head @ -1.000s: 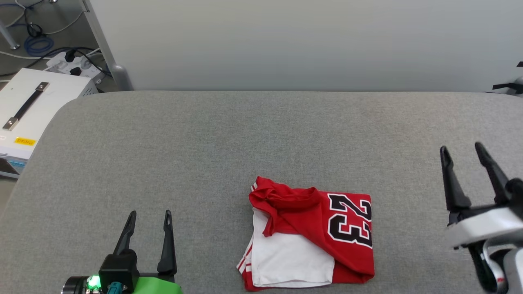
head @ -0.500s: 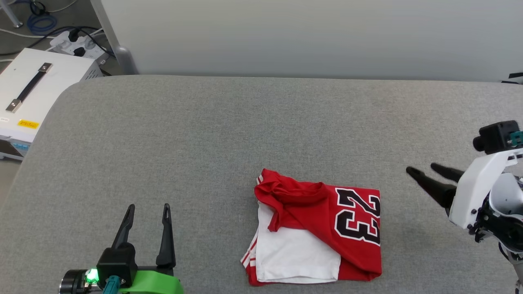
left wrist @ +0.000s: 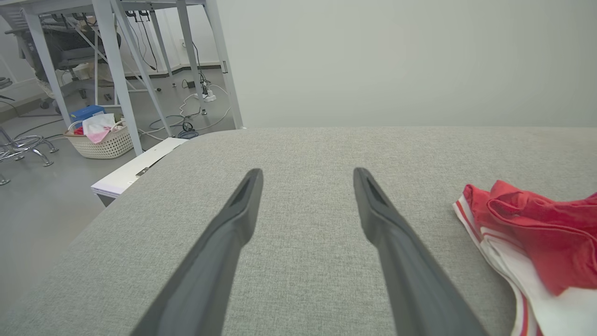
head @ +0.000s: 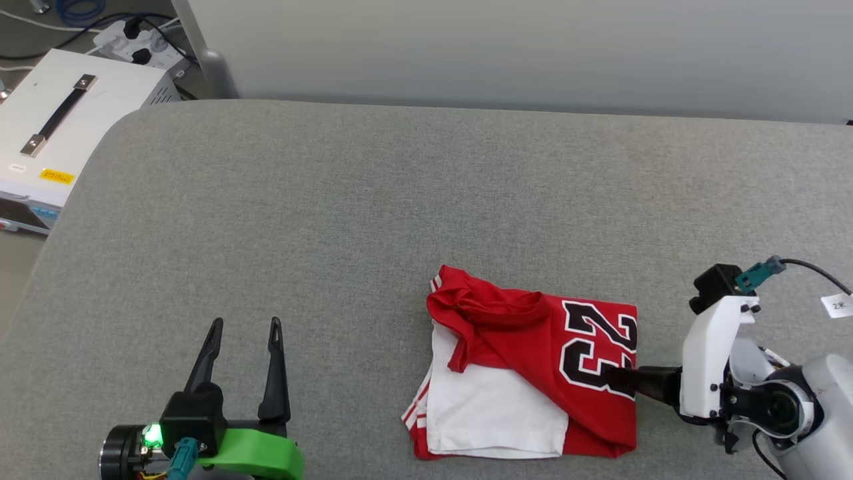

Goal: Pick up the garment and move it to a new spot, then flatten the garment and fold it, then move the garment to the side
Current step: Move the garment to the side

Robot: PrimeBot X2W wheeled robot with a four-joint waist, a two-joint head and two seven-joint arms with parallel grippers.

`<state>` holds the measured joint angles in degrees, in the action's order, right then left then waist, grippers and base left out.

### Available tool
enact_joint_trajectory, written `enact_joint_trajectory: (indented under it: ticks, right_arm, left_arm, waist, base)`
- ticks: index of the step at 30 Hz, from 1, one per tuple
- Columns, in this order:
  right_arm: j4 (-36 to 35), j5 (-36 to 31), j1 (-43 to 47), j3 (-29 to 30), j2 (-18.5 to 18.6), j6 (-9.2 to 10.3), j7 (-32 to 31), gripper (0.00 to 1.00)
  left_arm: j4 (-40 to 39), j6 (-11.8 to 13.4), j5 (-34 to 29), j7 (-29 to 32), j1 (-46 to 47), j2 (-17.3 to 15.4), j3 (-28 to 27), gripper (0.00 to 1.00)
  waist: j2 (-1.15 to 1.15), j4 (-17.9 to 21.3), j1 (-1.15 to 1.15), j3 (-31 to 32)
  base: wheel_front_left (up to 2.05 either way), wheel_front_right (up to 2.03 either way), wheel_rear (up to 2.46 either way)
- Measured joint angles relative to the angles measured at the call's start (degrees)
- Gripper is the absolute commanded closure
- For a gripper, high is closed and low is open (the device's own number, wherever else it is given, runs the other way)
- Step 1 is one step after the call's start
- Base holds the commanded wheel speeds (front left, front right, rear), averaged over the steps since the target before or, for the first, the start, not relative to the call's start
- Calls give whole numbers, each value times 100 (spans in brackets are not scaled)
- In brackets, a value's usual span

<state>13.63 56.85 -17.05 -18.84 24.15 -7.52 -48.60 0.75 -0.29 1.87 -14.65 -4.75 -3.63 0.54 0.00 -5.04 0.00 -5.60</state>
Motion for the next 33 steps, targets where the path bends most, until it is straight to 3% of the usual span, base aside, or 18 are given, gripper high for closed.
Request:
enact_joint_trajectory:
  ticks: [10, 18, 19, 20, 33]
  right_arm:
    - [1169, -62, -531, -400, -536, 0, 499, 0]
    - [1346, 83, -638, -911, -459, 0, 717, 0]
    - [1324, 119, -639, -966, -420, -1, 789, 61]
    - [1308, 149, -639, -1015, -378, 0, 869, 100]
    - [743, 569, -638, -1362, 179, 0, 1775, 100]
  left_arm:
    - [-20, 1, 0, 0, 159, 15, 65, 0]
    - [-15, 4, 3, 0, 217, 25, 85, 0]
    - [-14, 5, 4, 0, 217, 27, 85, 0]
    - [-11, 11, 5, 0, 217, 27, 84, 0]
    - [15, 21, 11, 0, 213, 40, 78, 0]
  waist:
    - [0, -132, 0, -256]
    - [0, -232, 0, -351]
    - [0, -236, 0, -353]
    - [0, -237, 0, -353]
    - [0, -122, 0, -245]
  base:
    - [0, 0, 0]
    - [0, 0, 0]
    - [0, 0, 0]
    - [0, 0, 0]
    - [0, 0, 0]
